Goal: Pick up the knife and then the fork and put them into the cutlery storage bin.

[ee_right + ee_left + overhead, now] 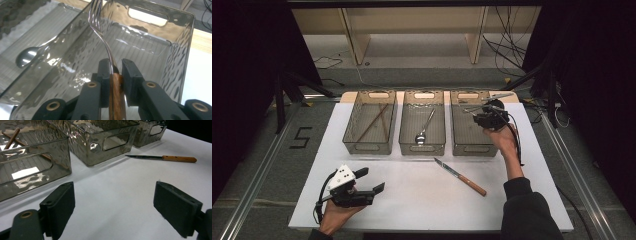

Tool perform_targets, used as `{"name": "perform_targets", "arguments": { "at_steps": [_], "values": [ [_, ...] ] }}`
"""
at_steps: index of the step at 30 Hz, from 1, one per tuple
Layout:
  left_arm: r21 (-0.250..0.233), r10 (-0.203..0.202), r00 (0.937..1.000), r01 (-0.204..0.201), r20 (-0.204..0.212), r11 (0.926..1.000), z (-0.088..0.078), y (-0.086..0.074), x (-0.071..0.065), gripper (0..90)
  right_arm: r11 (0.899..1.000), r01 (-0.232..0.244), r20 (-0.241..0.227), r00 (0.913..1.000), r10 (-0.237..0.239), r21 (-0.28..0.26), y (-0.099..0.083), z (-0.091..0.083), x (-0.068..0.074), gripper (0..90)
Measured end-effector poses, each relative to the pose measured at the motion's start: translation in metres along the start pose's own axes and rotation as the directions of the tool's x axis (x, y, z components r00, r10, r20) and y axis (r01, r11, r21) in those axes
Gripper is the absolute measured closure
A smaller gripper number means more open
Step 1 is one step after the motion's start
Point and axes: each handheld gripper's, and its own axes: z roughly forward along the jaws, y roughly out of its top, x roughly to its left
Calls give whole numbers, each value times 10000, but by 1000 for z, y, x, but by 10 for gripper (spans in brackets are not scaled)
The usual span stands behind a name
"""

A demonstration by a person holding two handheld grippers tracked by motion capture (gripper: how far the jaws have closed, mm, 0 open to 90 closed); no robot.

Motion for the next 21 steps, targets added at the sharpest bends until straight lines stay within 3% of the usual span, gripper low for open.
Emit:
{"name": "perform_targets", "arguments": {
  "at_steps": [21],
  "values": [
    [-185, -46, 10000, 45, -40, 9998, -2, 0, 1, 172, 9986, -186, 145, 9997, 180, 493, 0, 19, 0, 746]
  ]
}}
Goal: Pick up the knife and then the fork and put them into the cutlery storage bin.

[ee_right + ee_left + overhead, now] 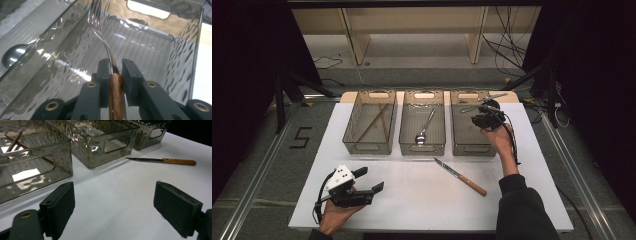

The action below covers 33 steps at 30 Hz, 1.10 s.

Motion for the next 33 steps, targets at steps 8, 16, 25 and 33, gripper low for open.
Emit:
{"name": "perform_targets", "arguments": {
  "at_steps": [8, 16, 25, 33],
  "values": [
    [36, -20, 10000, 20, 10, 10000, 1, 0, -1, 172, 9988, 9, -570, 9984, -37, -480, 1, -15, 3, 528],
    [77, -7, 10000, 7, -13, 10000, 1, 0, 0, 172, 9935, 605, -1296, 9889, -727, -961, -4, -44, 23, 401],
    [26, -18, 10000, 18, -8, 10000, 1, 0, -1, 172, 9860, 1185, -2365, 9610, -1436, -1172, -26, -73, 51, 353],
    [30, 1, 10000, -1, -30, 10000, 1, 0, -1, 172, 9813, 1743, -2925, 9370, -1909, -820, -52, -84, 74, 329]
  ]
}}
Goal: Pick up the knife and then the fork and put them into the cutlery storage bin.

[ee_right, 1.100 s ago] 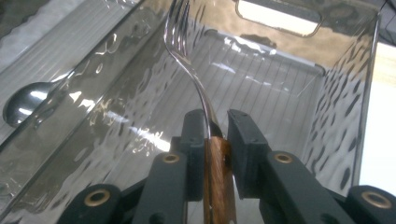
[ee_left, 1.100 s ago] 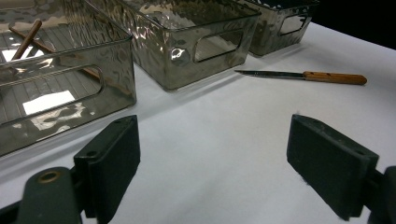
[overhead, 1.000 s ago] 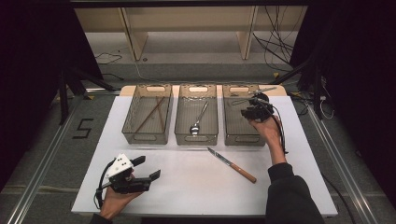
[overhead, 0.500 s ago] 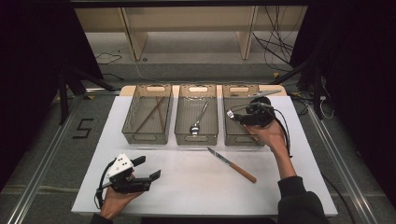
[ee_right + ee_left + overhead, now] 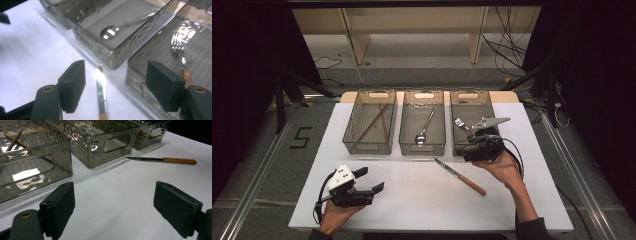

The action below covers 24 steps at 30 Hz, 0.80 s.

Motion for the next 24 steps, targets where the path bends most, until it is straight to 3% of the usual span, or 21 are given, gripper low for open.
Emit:
{"name": "perform_targets", "arguments": {
  "at_steps": [10, 24],
  "values": [
    [-7, 74, 10000, -74, -12, 10000, 0, 0, -1, 169, 9950, 329, -249, 9992, -307, 940, -16, 8, 14, 336],
    [-80, 85, 10000, -85, -27, 9999, -1, 0, -1, 167, 9709, 391, -366, 9988, -313, 2362, -36, 22, 14, 384]
  ]
}}
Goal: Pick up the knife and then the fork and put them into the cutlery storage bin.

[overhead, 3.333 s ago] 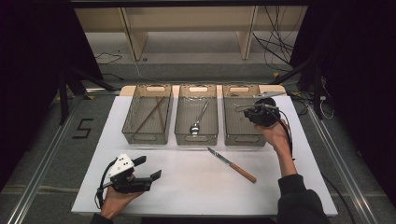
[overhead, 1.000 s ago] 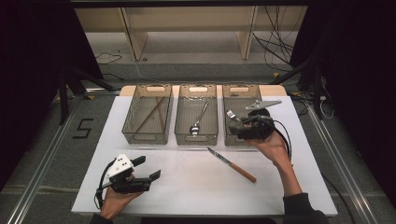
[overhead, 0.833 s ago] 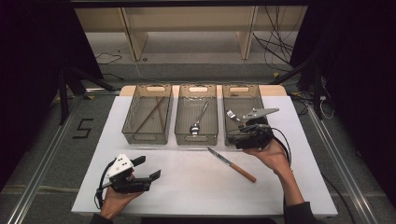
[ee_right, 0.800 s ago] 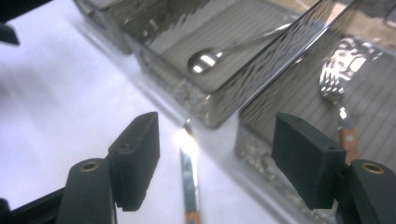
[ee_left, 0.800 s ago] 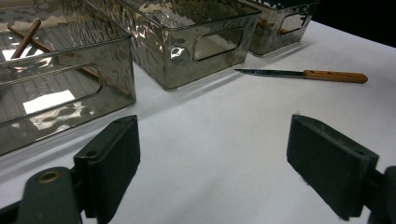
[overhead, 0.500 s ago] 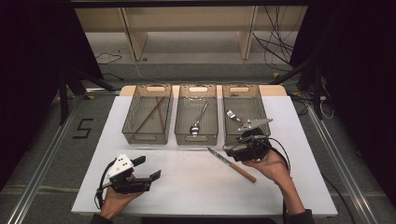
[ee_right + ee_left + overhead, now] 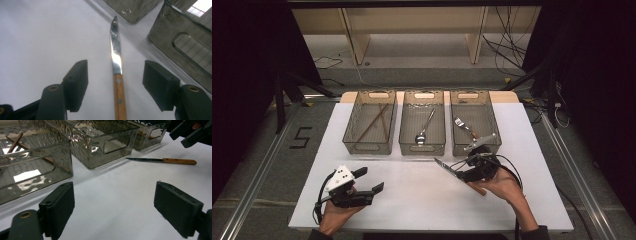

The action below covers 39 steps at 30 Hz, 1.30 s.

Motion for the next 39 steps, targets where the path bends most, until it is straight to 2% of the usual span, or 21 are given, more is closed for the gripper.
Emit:
{"name": "perform_targets", "arguments": {
  "at_steps": [8, 14, 21, 32, 39],
  "values": [
    [-2, -2, 10000, 2, 7, 10000, 0, 0, 0, 167, 9989, -74, 266, 9996, 62, 452, -3, 9, 0, 423],
    [-2, -1, 10000, 1, -3, 10000, 0, 0, -1, 167, 9964, -32, 232, 9997, 12, 845, -6, 15, 1, 448],
    [-6, 5, 10000, -5, -10, 10000, -1, 0, 0, 167, 9908, -44, 555, 9985, -32, 1355, -9, 22, 2, 500],
    [12, 38, 10000, -38, 4, 10000, -1, -1, 0, 167, 9825, 54, 665, 9976, -181, 1861, -11, 30, 3, 615],
    [25, 48, 10000, -48, -1, 10000, 0, -1, 0, 167, 9805, 78, 657, 9976, -211, 1964, -12, 32, 3, 674]
  ]
}}
